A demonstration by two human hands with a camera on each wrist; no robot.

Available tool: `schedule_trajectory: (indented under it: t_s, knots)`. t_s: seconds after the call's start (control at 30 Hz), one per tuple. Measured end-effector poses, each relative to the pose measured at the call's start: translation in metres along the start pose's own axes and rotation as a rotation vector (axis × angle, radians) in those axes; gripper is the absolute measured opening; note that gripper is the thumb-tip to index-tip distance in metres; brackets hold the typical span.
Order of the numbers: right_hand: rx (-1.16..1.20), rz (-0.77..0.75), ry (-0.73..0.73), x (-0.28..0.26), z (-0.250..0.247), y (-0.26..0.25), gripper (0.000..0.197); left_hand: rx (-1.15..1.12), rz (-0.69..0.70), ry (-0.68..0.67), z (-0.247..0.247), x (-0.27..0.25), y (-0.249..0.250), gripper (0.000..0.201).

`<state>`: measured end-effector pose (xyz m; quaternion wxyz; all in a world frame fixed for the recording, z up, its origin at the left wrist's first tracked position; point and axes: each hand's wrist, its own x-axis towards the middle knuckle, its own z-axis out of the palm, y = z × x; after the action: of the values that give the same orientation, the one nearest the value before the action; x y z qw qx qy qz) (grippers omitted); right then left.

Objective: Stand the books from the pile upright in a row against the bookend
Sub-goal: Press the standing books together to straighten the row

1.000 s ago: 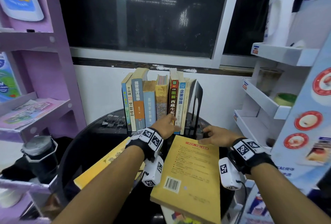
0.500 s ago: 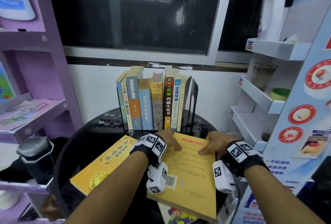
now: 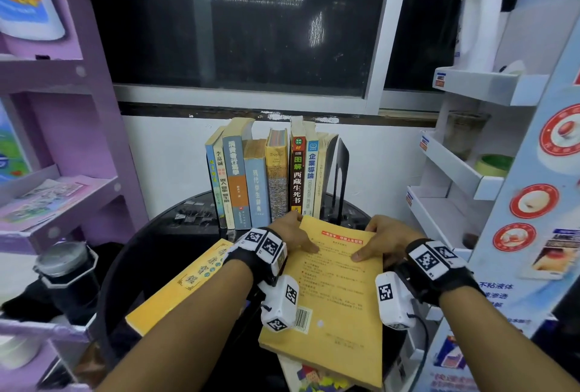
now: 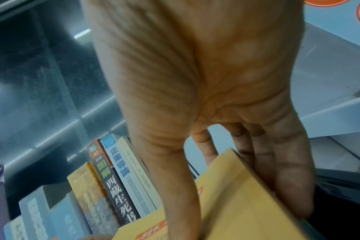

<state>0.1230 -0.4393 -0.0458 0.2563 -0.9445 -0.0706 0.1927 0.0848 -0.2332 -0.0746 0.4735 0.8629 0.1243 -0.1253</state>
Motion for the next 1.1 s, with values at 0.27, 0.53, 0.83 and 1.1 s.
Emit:
schedule_trajectory:
  t_s: [0.27, 0.53, 0.83, 1.1]
  knots:
    - [0.306, -0.089, -0.017, -0.011, -0.021, -0.018, 0.057, -0.408, 0.124, 0.032, -0.022, -0.008, 0.01, 0.033]
    - [0.404, -0.268, 0.087, -0.019, -0.031, -0.032, 0.04, -0.629, 0.293, 0.13, -0.033, -0.014, 0.016, 0.043]
    - [0.439, -0.483, -0.066, -0.046, -0.054, -0.033, 0.035, -0.833, 0.453, 0.065, -0.039, -0.023, 0.015, 0.036]
    - [0.284, -0.573, 0.049, -0.071, -0.073, -0.04, 0.039, -0.621, 0.548, 0.153, -0.038, -0.026, 0.041, 0.036]
